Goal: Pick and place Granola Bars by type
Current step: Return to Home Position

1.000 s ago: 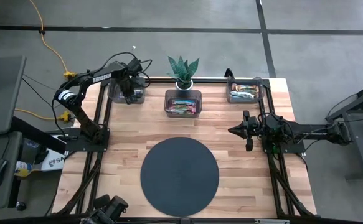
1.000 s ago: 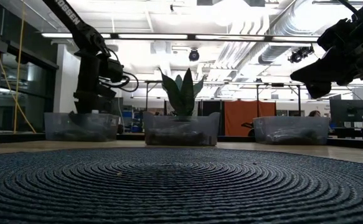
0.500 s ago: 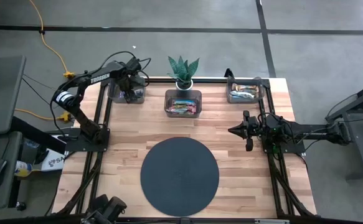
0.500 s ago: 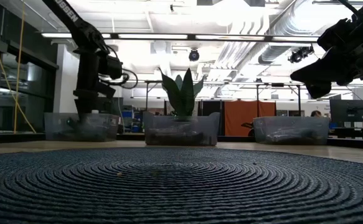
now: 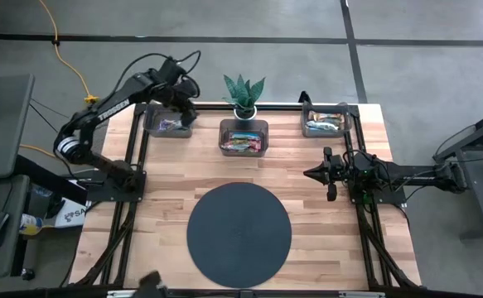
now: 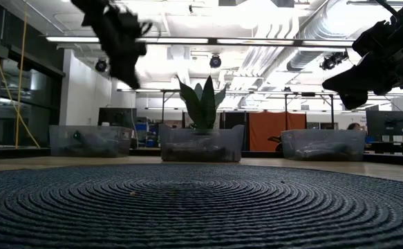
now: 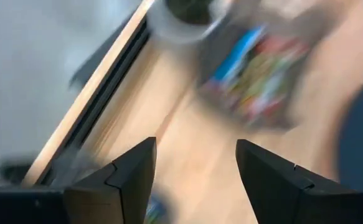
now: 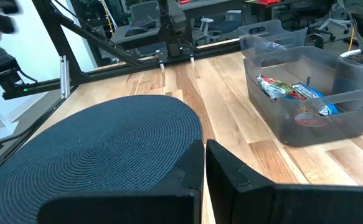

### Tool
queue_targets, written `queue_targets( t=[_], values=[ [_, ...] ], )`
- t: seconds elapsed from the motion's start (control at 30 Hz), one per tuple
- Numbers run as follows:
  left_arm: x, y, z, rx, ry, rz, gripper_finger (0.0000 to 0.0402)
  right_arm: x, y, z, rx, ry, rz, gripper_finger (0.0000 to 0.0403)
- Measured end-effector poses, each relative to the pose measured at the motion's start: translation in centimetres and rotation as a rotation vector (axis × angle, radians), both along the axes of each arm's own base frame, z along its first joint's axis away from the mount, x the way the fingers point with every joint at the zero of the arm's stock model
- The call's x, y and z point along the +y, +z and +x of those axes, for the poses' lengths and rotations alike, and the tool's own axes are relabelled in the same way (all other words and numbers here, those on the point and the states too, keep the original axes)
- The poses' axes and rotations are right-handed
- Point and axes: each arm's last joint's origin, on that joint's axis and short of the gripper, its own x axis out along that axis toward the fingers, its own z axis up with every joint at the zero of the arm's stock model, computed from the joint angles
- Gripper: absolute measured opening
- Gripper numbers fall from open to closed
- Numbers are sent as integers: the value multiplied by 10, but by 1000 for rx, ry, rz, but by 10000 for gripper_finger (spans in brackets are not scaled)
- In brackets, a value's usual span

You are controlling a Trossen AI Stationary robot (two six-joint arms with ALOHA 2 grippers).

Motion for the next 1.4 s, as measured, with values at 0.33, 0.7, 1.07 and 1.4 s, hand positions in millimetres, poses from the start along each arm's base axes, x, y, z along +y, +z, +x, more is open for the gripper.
queue_targets(
  t=[0.33,0.7,1.07,1.4],
  values=[
    [-89,66,63,-361,-358,89,166,0,0,0,0,0,0,0],
    [-186,89,88,-491,-571,133,52,0,0,0,0,0,0,0],
    [-210,113,36,-639,-536,192,1,0,0,0,0,0,0,0],
    [-217,56,-20,-784,-410,135,0,0,0,0,0,0,0,0]
  ],
)
